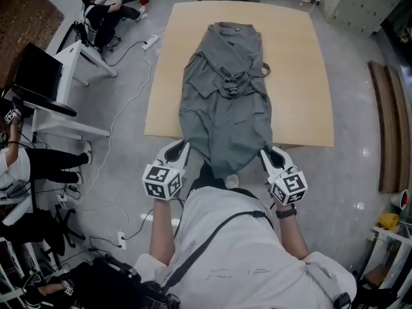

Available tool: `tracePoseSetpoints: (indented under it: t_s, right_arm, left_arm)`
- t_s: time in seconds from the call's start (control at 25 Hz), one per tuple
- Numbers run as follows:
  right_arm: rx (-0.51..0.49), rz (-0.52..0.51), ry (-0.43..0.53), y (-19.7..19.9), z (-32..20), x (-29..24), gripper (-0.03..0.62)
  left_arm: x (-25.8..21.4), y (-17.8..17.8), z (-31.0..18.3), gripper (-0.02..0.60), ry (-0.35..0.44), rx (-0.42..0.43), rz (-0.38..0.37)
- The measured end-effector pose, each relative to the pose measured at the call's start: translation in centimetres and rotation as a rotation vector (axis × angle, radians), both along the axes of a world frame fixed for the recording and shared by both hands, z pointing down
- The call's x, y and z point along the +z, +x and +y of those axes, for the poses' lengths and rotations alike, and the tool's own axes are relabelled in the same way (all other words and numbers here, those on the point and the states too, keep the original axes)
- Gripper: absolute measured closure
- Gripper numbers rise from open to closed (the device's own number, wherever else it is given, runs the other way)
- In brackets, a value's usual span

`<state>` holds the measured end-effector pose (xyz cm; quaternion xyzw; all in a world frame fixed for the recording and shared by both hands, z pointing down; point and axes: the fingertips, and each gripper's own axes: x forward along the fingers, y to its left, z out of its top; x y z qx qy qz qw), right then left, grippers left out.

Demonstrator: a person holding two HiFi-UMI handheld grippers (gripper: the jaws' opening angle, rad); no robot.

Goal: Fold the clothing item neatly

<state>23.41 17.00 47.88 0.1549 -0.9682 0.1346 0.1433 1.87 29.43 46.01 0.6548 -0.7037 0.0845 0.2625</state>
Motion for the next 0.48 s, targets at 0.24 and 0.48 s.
tracePoseSetpoints:
  t_s: [0.24, 0.48]
  right_arm:
    - [0.034, -0.086, 0.044, -4.4, -7.2, -4.2, 0.549]
    - [0.081, -0.096, 0.12, -10.3, -18.0, -7.8, 0.549]
  left_arm:
    - [-2.8, -4.9, -5.7, 0.551, 0.062, -0.01, -0.022]
    - [-6.2, -11.6, -17.0, 0.551, 0.135, 0.008, -0.025]
